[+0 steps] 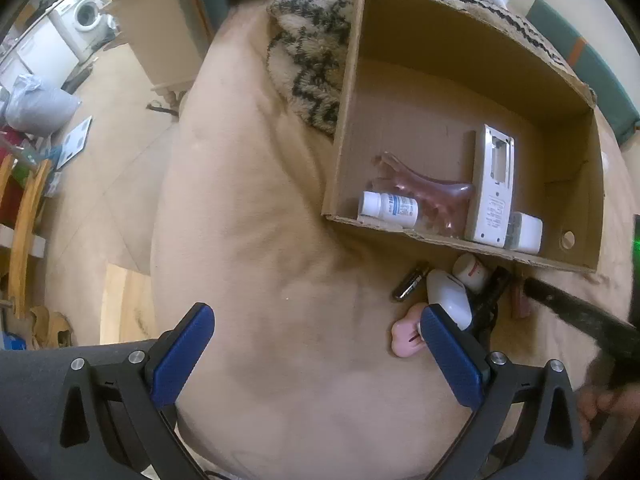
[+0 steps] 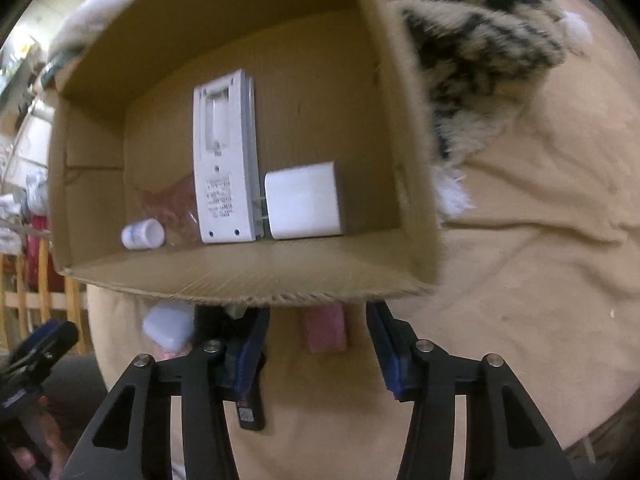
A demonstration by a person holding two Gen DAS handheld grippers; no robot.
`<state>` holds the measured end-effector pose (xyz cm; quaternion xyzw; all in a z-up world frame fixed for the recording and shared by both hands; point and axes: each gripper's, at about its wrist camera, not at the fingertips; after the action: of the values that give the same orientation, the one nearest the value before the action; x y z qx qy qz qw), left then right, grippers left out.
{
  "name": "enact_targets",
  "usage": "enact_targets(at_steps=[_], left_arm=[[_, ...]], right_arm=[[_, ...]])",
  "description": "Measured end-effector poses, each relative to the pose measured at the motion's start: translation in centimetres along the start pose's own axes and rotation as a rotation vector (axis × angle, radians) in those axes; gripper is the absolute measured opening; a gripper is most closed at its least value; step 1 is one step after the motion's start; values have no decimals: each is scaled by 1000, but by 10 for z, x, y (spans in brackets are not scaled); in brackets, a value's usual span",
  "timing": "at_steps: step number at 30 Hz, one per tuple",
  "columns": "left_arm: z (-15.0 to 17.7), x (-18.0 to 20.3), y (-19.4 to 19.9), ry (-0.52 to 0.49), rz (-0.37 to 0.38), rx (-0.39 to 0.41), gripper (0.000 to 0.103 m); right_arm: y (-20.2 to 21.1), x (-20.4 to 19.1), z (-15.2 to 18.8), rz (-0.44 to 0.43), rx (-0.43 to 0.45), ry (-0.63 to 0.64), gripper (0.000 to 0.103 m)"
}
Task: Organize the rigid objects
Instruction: 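Withdraw both tools from the box toward the remaining items, then grasp the pink Hello Kitty keychain with the left tool while the right tool grasps the pink perfume bottle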
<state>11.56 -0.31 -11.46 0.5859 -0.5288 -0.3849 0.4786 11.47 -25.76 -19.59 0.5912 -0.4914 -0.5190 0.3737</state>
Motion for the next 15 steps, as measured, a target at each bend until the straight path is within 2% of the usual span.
enact_targets(at_steps=[2,6,7,8,12,15], left_arm=[[-1,0,-1,1,-2,-3,103],[-2,-3,-5,13,0,-21,103],[-2,-3,-7,16,-2,-27,103],[-2,-3,-9,15,-3,-32,103],[4,3,-21,-11,-13,-65,103],[16,19,-39,-86,-10,-146,103]], right_arm=[[-12,-6,0,21,-36,29,46],[-24,-22,3,89,-67,110,43],[-24,-25,3,108,-64,125,37],[-23,-26,3,122,-57,134,26],[-12,-29,4,86,-11,132,27],[1,-31,6,54,19,123,27]])
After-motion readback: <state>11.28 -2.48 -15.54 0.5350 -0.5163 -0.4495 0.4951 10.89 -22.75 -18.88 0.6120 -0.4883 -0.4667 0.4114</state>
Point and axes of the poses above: each gripper's, at about its wrist camera, not at the fingertips, and y roughly against the way its jaws point, x to its right, z to its underside, and after that the axes turned 8 degrees about y, right-handed
